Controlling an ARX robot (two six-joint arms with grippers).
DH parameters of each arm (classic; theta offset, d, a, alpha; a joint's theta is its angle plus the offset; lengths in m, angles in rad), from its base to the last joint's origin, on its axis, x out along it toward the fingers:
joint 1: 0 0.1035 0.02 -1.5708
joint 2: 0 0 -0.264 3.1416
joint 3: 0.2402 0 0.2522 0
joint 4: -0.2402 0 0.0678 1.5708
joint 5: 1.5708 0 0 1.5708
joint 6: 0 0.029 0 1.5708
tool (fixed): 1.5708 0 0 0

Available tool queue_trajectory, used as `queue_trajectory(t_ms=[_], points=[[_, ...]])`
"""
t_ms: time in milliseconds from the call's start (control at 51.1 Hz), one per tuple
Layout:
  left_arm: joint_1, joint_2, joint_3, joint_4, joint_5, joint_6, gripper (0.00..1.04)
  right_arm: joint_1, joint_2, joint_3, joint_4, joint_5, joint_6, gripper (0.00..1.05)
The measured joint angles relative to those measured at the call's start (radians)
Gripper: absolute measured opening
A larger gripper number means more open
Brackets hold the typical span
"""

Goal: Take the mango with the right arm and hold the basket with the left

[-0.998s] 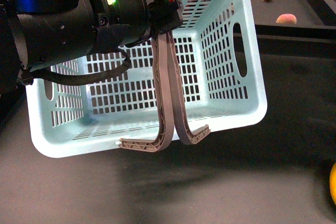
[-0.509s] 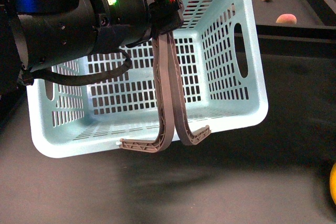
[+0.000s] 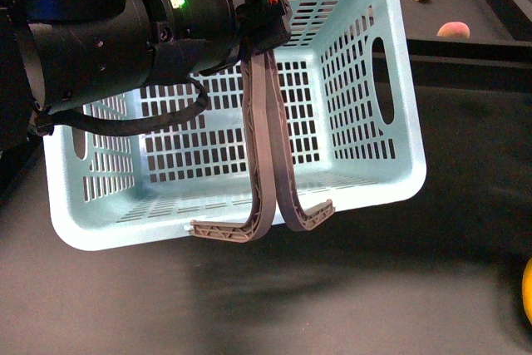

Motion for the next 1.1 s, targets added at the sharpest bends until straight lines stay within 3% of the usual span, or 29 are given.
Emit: queue_trajectory(t_ms=[274,548,861,1096], points=[[0.000,0.000,0.000,0.000,0.000,0.000,0.09,-0.147,0.658,0.066,0.481,-0.099,-0.035,0.96],[0.000,0.000,0.000,0.000,0.001,0.000,0.09,-0.193,1.234,0.150,0.806,-0.138,-0.082,0.96],[0.000,0.000,0.000,0.000,0.000,0.000,0.09,-0.220,1.766,0.304,1.008,-0.135,-0.102,0.96],[0.000,0.000,0.000,0.000,-0.001,0.000,0.09,-0.216,1.962,0.418,1.023,-0.116,-0.101,0.96]])
